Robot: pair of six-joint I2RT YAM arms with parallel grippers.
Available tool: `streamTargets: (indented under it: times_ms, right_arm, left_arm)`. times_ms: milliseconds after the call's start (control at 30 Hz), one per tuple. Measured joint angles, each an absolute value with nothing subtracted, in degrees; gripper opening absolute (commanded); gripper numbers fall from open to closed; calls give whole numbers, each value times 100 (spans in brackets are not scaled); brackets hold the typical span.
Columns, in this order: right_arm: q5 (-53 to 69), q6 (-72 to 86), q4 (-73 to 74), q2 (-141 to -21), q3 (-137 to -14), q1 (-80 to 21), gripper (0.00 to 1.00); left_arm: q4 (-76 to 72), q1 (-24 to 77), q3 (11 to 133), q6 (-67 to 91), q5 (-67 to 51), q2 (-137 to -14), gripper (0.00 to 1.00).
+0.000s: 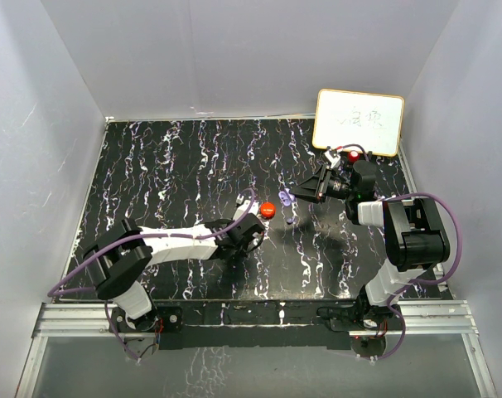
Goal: Insert the wireless bluetooth earbuds into the charging case
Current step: Pick up the earbud from the center of the board.
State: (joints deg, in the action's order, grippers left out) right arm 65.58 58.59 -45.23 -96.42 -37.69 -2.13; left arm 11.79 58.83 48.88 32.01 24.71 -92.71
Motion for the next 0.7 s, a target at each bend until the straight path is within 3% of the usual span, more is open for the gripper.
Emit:
streamTargets:
  times_ms: [200, 500, 700]
  right_arm:
    - [6558, 5861, -4525, -9642, -3769, -213, 0]
    - [6558, 5861, -4525, -9642, -3767, -213, 0]
    - [6556, 5861, -4525, -9642, -3765, -213, 0]
  left_arm:
    - [1181, 5859, 4886, 3260, 2493, -9266, 1]
    - [1199, 5817, 4836, 3258, 2602, -9159, 0]
    - [910, 5778, 4567, 3057, 2698, -8377, 0]
